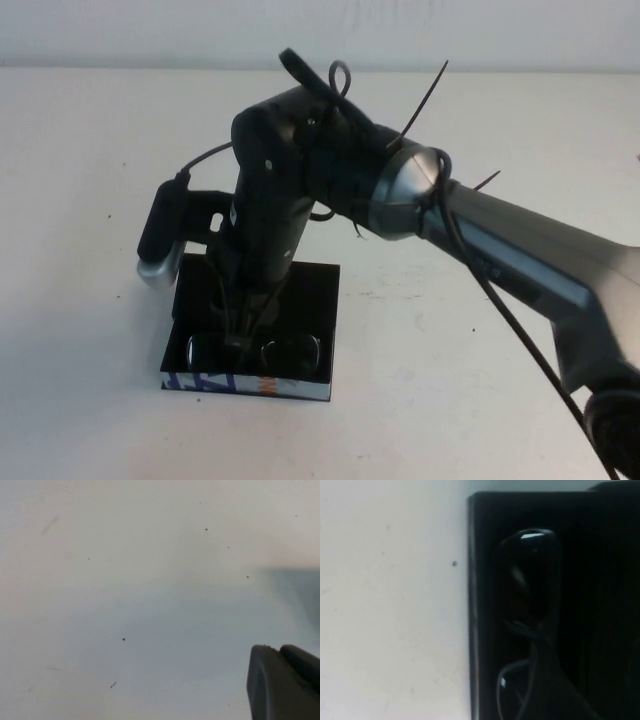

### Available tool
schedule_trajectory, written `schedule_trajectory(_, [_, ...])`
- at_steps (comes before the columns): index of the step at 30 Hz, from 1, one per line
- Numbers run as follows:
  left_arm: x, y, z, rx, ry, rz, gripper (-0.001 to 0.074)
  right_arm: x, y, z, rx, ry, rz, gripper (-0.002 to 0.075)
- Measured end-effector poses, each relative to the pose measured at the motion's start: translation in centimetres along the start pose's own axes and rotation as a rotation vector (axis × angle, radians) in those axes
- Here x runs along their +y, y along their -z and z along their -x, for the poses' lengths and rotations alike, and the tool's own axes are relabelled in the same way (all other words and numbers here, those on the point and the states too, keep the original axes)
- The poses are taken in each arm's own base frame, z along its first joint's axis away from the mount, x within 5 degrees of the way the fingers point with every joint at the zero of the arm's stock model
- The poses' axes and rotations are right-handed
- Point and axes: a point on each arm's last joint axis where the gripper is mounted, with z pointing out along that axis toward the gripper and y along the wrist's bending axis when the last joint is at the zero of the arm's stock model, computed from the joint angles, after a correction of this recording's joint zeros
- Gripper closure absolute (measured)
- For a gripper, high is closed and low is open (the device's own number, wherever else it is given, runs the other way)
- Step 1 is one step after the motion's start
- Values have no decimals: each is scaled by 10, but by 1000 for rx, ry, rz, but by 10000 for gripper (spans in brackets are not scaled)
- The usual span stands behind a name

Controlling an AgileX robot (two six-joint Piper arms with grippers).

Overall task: Return glasses to glasses case
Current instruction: Place the glasses in the glasses case, then close the glasses case

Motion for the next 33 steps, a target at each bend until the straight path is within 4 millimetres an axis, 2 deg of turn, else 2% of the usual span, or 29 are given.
schedule_trajectory(5, [0, 0, 0, 0, 0, 0, 736, 7, 49, -3, -37, -103, -78, 470])
schedule_trajectory(7, [0, 0, 0, 0, 0, 0, 736, 14, 66, -10, -36, -123, -92, 537])
schedule_trajectory(10, [0, 0, 0, 0, 0, 0, 736, 22, 81, -21, -24, -142, -89, 663])
schedule_trajectory(11, [0, 0, 0, 0, 0, 0, 736, 22, 84, -23, -28, -151, -88, 684])
schedule_trajectory(16, [0, 0, 0, 0, 0, 0, 736, 21, 89, -27, -31, -165, -90, 731])
schedule_trajectory(29, [1, 0, 4, -45, -44, 13, 736, 13, 93, -34, -96, -275, -21, 737])
schedule_trajectory(33, [-2, 1, 16, -178, 165, -33, 736, 6, 94, -36, -121, -367, -39, 737])
